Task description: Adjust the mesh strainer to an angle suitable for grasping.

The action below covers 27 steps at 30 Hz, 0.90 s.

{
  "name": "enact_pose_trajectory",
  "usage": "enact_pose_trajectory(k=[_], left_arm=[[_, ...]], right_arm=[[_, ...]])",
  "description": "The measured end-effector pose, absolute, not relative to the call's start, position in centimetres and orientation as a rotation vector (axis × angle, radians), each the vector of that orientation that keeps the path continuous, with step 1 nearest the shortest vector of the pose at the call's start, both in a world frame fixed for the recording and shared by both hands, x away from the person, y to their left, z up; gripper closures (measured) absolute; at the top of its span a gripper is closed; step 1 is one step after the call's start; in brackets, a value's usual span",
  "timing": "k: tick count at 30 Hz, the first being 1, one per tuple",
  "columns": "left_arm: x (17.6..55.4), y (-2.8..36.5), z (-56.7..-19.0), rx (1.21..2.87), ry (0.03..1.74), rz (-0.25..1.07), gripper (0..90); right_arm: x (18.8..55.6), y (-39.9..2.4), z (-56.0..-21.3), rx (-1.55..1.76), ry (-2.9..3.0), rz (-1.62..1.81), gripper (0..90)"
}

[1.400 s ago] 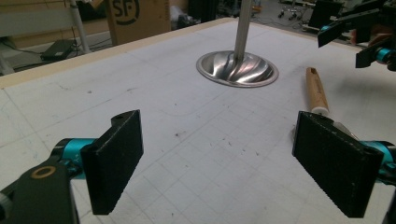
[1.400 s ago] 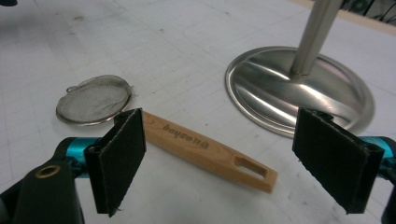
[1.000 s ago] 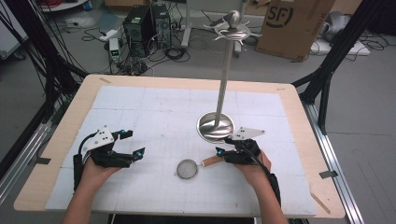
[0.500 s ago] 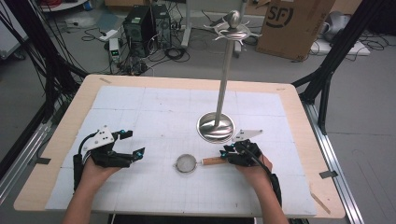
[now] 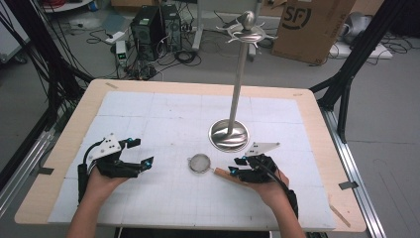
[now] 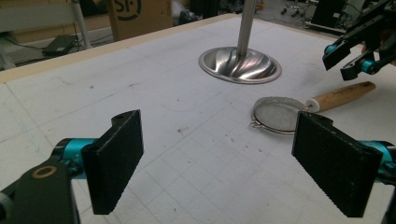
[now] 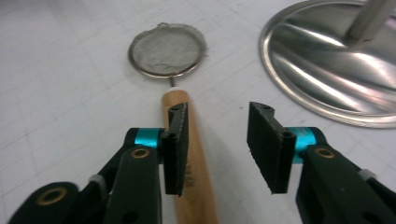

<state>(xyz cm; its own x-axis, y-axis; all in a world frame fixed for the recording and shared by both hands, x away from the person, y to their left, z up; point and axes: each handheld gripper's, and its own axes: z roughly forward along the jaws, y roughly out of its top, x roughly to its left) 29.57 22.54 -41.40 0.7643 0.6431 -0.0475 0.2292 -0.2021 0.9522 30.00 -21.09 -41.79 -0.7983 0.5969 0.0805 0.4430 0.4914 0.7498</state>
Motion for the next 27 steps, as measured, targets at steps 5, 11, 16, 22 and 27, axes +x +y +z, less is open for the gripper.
enact_pose_trajectory(k=[5, 11, 16, 22, 27], left_arm=[[29.5, 22.6, -41.3, 1.765, 0.68, 0.439, 17.2], [29.5, 22.6, -41.3, 1.763, 0.683, 0.437, 17.1], [29.5, 22.7, -41.3, 1.762, 0.683, 0.437, 17.1], [29.5, 22.6, -41.3, 1.764, 0.682, 0.437, 17.2], [29.5, 22.6, -41.3, 1.764, 0.681, 0.434, 17.2]], right_arm=[[29.8, -19.7, -42.4, 0.834, 2.618, 1.123, 54.9], [29.8, -18.3, -43.3, 0.78, 2.706, 1.02, 58.4], [29.8, -18.0, -43.3, 0.748, 2.713, 0.989, 66.6], [30.0, -17.3, -43.2, 0.718, 2.728, 0.995, 68.2], [30.5, -16.2, -43.2, 0.684, 2.743, 1.005, 68.4]])
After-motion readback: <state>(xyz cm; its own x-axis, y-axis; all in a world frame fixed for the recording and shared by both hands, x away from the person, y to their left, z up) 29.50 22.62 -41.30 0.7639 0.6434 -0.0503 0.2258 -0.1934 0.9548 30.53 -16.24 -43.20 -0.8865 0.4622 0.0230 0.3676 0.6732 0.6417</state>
